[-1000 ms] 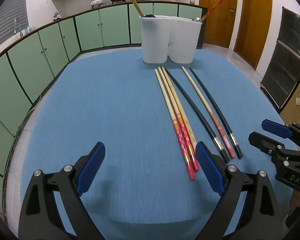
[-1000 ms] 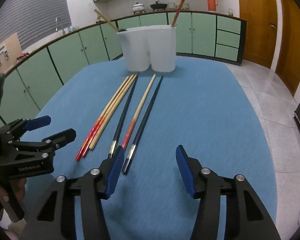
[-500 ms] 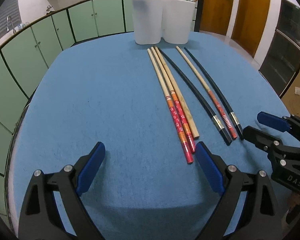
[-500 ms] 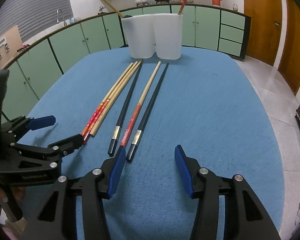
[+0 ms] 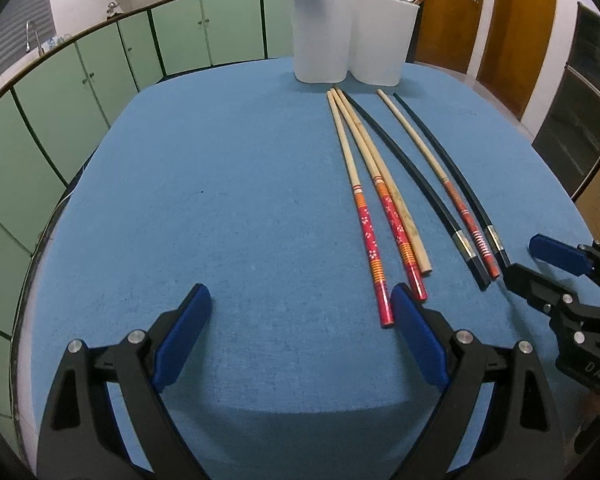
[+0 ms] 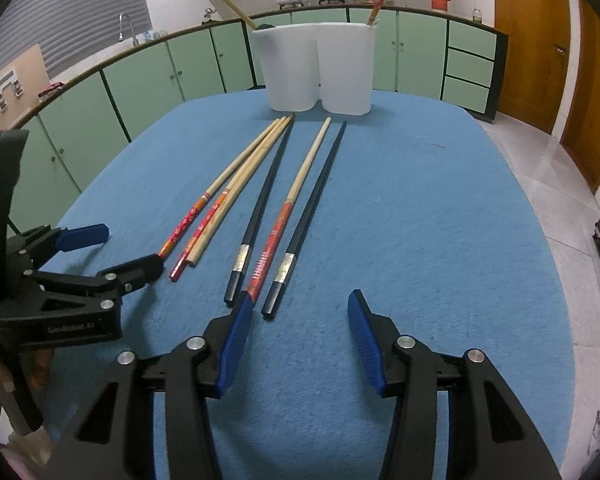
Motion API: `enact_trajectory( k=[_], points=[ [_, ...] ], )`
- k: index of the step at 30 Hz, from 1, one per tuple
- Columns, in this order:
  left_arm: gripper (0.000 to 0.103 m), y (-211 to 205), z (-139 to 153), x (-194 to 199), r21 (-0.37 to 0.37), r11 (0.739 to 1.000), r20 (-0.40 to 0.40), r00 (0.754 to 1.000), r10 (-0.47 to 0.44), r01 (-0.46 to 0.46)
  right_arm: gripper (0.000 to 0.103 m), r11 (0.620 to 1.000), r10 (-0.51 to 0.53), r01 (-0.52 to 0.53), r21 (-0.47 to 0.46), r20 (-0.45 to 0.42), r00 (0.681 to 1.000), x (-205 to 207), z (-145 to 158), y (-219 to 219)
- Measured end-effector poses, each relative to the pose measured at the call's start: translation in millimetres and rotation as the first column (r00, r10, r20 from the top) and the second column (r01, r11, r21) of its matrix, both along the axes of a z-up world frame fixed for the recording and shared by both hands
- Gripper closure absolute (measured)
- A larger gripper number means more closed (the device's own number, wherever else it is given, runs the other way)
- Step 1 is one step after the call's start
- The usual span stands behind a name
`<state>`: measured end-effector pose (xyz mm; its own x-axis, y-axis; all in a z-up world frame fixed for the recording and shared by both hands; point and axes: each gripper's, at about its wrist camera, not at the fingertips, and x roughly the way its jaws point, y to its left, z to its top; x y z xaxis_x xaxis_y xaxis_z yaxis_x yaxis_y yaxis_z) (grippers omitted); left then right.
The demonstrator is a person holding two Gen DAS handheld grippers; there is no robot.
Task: Organize utensils
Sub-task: 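Open both grippers and move them back over the remaining chopsticks, then close the left gripper on a red-patterned chopstick while the right closes on a black chopstick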
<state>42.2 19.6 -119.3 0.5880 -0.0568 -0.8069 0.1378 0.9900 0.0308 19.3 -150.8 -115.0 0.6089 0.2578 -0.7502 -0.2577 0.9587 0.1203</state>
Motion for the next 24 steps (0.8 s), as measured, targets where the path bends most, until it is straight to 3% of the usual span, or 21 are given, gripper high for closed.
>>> enact_trajectory(
  k=[11, 18, 24],
  points=[
    [0.026, -8, -1, -2, -0.005, 1.0, 0.006, 1.0, -0.018, 0.018, 0.079, 0.999, 0.002, -0.001, -0.045, 0.01, 1.0, -1, -2, 3],
    [0.029, 0, 0, 1, -0.014, 1.0, 0.009, 1.0, 0.019, -0.019, 0.079, 0.999, -0.052, 0.052, 0.014, -0.004, 0.999, 4, -2, -20],
    [0.03, -6, 1, -2, -0.008, 1.0, 0.011, 1.0, 0.001, -0.001, 0.078, 0.999, -0.03, 0.03, 0.019, 0.002, 1.0, -2, -2, -18]
  ],
)
